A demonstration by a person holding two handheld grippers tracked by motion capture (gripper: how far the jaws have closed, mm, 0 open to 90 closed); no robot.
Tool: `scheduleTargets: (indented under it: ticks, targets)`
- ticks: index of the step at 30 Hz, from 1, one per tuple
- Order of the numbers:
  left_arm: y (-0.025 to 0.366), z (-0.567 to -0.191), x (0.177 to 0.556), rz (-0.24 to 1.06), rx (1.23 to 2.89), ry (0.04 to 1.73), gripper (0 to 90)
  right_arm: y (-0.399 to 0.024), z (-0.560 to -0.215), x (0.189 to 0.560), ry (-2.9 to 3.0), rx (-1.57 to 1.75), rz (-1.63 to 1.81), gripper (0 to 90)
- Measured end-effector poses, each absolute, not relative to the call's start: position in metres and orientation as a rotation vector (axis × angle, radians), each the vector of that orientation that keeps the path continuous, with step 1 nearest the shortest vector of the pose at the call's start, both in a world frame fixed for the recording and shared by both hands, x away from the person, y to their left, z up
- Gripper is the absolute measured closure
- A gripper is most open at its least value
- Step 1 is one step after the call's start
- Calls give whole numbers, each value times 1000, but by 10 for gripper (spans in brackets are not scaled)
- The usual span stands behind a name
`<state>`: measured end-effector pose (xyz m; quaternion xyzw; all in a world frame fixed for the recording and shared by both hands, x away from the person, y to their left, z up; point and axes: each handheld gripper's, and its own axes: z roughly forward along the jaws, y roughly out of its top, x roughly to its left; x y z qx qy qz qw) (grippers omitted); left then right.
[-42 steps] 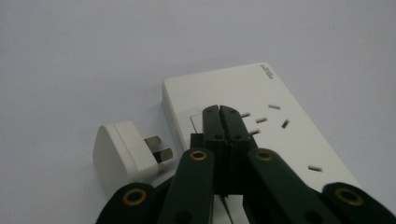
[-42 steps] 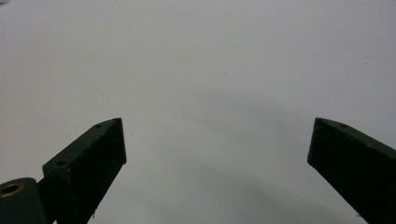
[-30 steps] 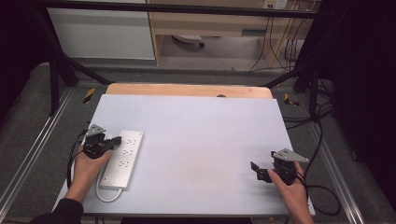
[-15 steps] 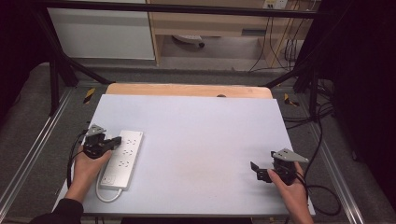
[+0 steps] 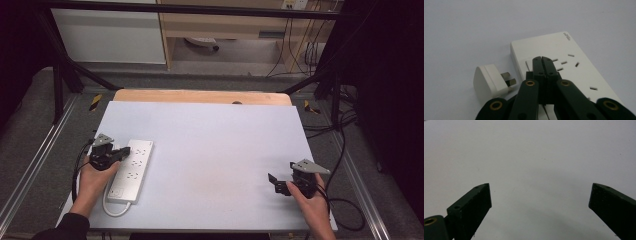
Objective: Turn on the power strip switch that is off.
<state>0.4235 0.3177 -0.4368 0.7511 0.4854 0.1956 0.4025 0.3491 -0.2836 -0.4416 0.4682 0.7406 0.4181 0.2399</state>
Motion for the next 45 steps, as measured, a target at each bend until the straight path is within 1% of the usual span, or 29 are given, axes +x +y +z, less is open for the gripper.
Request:
scheduleTargets:
  ticks: [7,25,41,45]
  targets:
    - [319,-437,424,477,1880,1235,900,-283,-442,349,2030,1279,1144,51]
    - [318,-437,424,482,1881,1223,900,-284,-441,349,2026,1279,1148,51]
    - [318,-435,423,477,1850,1199,900,-284,-441,349,2022,1284,1148,51]
    - [318,-434,423,484,1843,1199,864,-284,-441,349,2025,1281,1147,51]
